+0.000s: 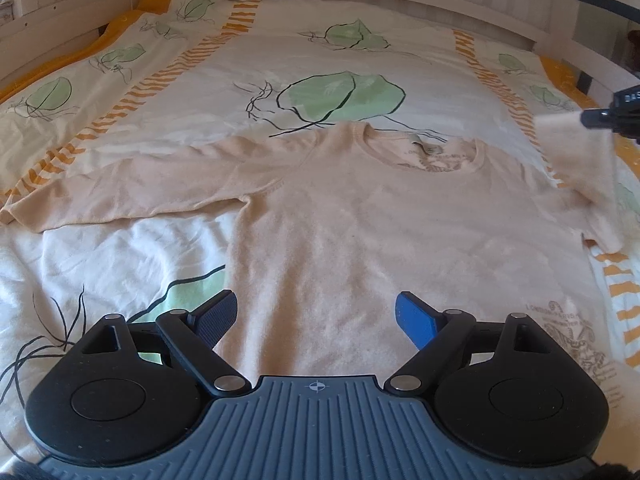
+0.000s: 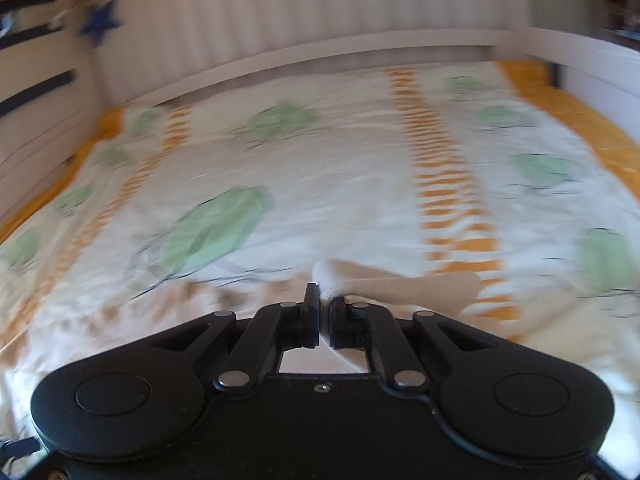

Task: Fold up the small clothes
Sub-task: 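Move the right tool to a sweater sleeve cuff and close on it, then fold the held sleeve across the sweater body and open the right tool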

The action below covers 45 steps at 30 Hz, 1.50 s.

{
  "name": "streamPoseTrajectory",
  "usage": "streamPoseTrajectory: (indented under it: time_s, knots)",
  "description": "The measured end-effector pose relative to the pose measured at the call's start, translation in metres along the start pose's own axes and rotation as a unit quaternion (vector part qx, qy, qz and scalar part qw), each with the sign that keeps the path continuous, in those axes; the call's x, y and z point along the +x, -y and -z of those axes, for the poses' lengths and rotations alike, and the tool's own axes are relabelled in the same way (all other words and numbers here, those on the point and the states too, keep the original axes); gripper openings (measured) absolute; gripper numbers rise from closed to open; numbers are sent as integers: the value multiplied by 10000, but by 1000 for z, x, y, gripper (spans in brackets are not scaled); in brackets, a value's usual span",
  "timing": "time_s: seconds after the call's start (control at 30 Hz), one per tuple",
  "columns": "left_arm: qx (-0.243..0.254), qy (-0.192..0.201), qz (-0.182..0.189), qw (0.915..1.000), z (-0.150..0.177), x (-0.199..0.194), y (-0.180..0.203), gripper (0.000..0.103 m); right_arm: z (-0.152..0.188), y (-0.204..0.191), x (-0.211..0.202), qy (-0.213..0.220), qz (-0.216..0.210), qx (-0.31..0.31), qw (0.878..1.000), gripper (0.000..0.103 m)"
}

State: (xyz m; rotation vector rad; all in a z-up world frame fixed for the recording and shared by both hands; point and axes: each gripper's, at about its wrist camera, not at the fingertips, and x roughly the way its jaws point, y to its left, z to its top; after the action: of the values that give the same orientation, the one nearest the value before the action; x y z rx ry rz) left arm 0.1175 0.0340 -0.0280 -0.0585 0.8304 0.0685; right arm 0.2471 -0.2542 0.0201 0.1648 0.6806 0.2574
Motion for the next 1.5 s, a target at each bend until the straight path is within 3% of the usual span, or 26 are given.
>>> streamPoseTrajectory:
  time_s: [0.17, 0.33, 0.37, 0.4, 0.43, 0.7, 0.83, 1.0, 1.17, 1.23, 1.3, 1.4, 1.5]
  knots:
    - [-382, 25, 192, 9991, 3, 2, -27, 86, 43, -60, 51, -625, -587, -410, 9955, 11]
    - [-561, -24, 286, 9980, -1, 7, -39, 86, 82, -73, 54, -952, -834, -570, 9903, 31]
    - [-476, -13, 282, 9985, -3, 9, -37, 86, 85, -70, 51, -931, -852, -566, 9904, 43]
    - [-388, 1, 303, 9988, -6, 11, -35, 86, 87, -66, 43, -858, -825, -534, 9914, 52]
    - [-314, 5, 352, 9989, -9, 13, -31, 86, 88, -61, 38, -786, -772, -489, 9927, 55]
    - [-122, -104, 1024, 9946, -34, 47, 13, 86, 94, -7, 12, -515, 8, -134, 9986, 61]
    - [503, -17, 1004, 9937, -38, 58, 50, 86, 101, 13, 6, -499, 18, 235, 9985, 61]
    - [1656, 148, 841, 9825, -28, 67, 101, 86, 108, 27, 2, -469, -60, 567, 9973, 62]
    - [2093, 121, 620, 9758, -23, 87, 129, 83, 115, 35, -2, -469, -62, 638, 9968, 62]
    - [1819, 89, 273, 9829, -28, 97, 125, 74, 117, 38, -3, -471, -89, 704, 9964, 62]
    - [1149, -146, 87, 9932, -34, 107, 106, 74, 118, 40, -4, -455, -117, 767, 9959, 62]
    - [142, -469, 418, 9979, -40, 118, 71, 74, 118, 41, -4, -443, -188, 820, 9955, 62]
    - [249, -315, 526, 9978, -41, 114, 66, 73, 120, 42, -1, -475, -243, 843, 9950, 62]
